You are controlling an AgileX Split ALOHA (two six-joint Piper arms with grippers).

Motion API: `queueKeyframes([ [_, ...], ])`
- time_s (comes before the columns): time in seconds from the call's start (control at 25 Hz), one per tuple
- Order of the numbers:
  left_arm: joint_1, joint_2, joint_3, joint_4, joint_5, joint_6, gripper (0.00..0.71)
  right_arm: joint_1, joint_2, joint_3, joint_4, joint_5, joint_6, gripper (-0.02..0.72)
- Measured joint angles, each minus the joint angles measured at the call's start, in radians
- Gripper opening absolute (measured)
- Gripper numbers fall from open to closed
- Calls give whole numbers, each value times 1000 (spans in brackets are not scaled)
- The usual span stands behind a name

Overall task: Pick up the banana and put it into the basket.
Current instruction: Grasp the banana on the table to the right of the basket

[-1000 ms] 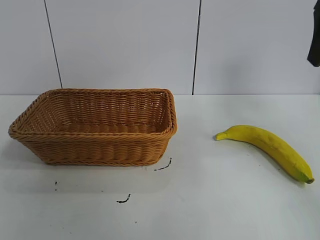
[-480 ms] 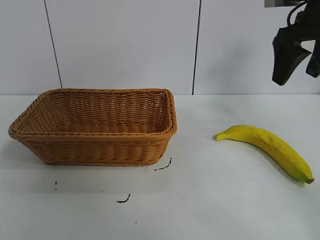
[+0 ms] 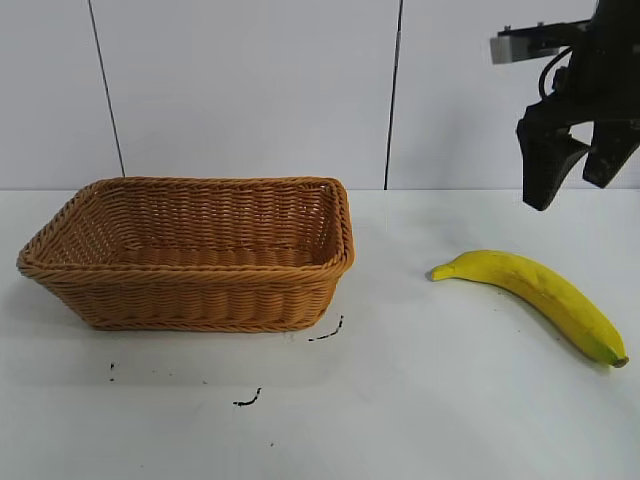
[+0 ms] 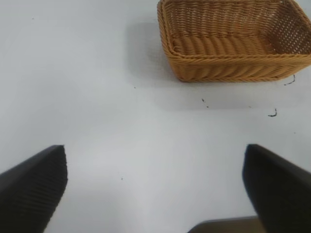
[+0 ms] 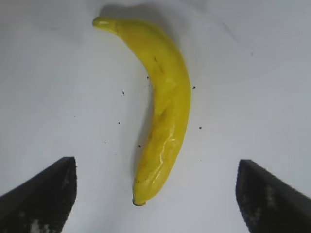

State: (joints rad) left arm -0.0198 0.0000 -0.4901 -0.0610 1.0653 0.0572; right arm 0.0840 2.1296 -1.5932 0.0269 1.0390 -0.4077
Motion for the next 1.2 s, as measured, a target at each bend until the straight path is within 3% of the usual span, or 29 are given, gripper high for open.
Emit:
queueKeyframes([
  [0.24,0,0,0,0,0,0,695,0,88,-1,-2,-88,9,633],
  [0.52,0,0,0,0,0,0,695,0,142,-5,-2,-110,27,629],
  [0.64,0,0,0,0,0,0,695,0,142,-10,-2,-115,37,545],
  [0.76,0,0,0,0,0,0,695,0,142,-10,-11,-115,60,311],
  [1.2,0,0,0,0,0,0,695,0,17,-10,-27,-69,79,321],
])
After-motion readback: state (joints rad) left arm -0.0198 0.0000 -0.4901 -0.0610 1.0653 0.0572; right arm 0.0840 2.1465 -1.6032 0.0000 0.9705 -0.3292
